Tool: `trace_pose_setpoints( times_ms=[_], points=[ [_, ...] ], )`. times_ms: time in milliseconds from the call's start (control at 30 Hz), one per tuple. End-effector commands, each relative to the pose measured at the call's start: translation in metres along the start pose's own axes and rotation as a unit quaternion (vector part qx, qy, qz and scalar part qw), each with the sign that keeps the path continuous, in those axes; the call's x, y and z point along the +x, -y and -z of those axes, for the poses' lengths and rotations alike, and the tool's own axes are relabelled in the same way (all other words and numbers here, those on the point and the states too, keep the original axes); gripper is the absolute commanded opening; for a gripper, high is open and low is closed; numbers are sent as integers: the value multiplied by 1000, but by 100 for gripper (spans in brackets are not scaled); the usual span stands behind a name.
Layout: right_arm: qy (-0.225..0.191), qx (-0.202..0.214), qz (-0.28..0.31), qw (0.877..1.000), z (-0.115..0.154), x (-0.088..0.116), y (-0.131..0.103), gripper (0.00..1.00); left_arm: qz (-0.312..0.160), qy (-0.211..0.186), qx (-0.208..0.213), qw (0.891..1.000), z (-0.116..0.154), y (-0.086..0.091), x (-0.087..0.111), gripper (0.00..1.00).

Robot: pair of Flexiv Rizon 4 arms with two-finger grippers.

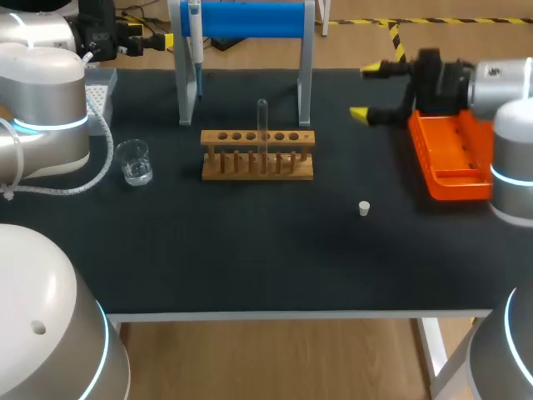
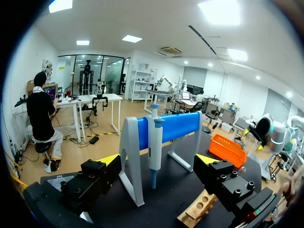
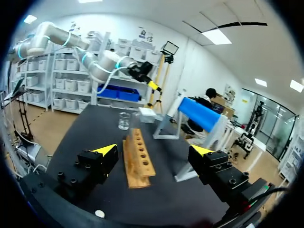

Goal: Invert the test tube, pick up the pipette, mount the tip to pipette, aspirate from beaker and dispense into the tube, eject the tip, return the pipette, and cap with the stopper.

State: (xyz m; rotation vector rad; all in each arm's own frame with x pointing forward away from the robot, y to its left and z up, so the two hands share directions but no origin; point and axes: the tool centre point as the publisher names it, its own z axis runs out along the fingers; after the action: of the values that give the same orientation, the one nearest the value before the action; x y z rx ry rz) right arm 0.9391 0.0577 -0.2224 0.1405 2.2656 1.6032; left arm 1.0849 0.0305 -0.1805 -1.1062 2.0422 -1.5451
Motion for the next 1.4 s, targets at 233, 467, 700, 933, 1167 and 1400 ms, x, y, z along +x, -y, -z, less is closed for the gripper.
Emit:
trace_pose_setpoints(
  times_ms=[233, 467, 700, 933, 1167, 1400],
  points=[
    [-24, -19, 4, 1000, -30, 48, 10, 100, 0, 0, 1, 1000, 0, -1, 0, 100],
    [-24, -19, 4, 1000, -30, 48, 10, 100, 0, 0, 1, 1000, 0, -1, 0, 100],
    [-24, -19, 4, 1000, -30, 48, 10, 100, -31, -5, 3, 1000, 3, -3, 13, 100],
    [-24, -19, 4, 1000, -30, 48, 10, 100, -85, -37, 18, 996, 10, -45, 80, 100],
    [-24, -19, 4, 1000, -30, 48, 10, 100, -119, -63, 19, 991, 19, -90, 145, 100],
    [-24, -19, 4, 1000, -30, 48, 10, 100, -117, -32, 26, 992, 32, -115, 177, 100]
  ],
)
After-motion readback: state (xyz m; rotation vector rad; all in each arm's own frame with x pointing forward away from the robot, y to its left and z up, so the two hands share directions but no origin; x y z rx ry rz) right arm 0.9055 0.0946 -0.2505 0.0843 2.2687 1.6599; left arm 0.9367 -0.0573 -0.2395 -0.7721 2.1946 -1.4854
